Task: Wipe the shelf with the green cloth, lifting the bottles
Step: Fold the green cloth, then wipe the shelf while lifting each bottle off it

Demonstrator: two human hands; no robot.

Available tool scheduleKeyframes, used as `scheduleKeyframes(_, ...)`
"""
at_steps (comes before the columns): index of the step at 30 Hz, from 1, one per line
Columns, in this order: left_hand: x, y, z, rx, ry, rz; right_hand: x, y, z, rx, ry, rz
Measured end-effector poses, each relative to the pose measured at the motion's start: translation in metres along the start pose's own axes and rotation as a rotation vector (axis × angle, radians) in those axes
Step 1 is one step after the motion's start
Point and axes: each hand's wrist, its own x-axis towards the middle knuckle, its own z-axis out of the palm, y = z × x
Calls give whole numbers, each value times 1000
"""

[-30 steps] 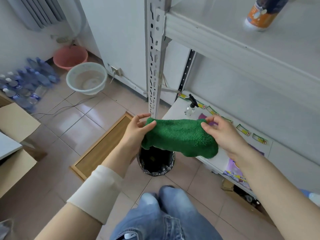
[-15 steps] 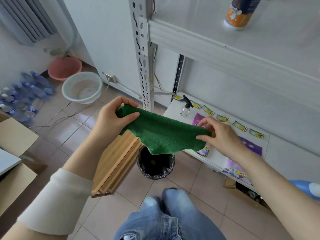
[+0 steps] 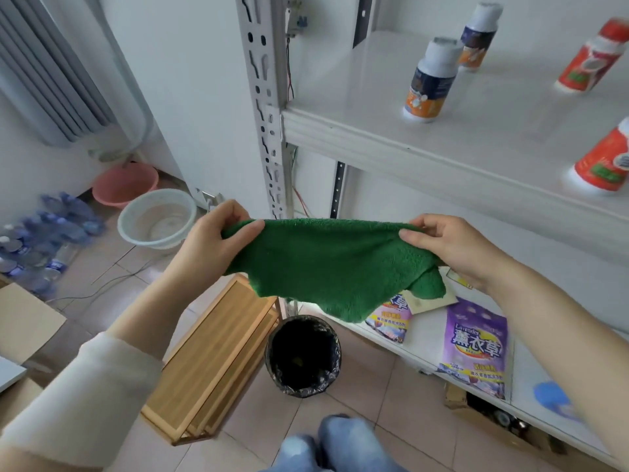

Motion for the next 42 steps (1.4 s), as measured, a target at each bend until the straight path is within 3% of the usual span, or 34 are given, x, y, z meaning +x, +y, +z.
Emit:
scheduleKeyframes(3, -3, 32, 17, -207, 24, -36, -2, -27, 16, 109, -36, 10)
scheduleKeyframes(8, -5, 81, 38, -427, -103, 73, -11, -84, 44, 374, -33, -73)
scheduleKeyframes(13, 11, 100, 25, -564, -154, 159, -5, -110, 47, 355, 184, -101)
scheduleKeyframes(20, 69, 119, 17, -448, 79, 322, 33, -171, 12, 411, 205, -183)
scheduleKeyframes(23, 103, 145, 27, -387, 96, 331, 61, -200, -19, 175, 217, -187)
scheduleKeyframes(26, 137, 156, 46, -98, 54, 301, 82, -212, -63, -469, 344, -254)
scheduleKeyframes(28, 155, 150, 60, 137, -31, 283, 86, -216, -93, -719, 348, -333)
scheduleKeyframes(31, 172, 134, 77, 469, -161, 301, 91, -207, -127, -881, 118, -320)
scheduleKeyframes(34, 183, 121, 82, 622, -186, 346, 107, -194, -140, -1071, -68, -371)
scheduleKeyframes(42, 233, 129, 96, 776, -169, 293, 164, -206, -146, -978, -168, -451)
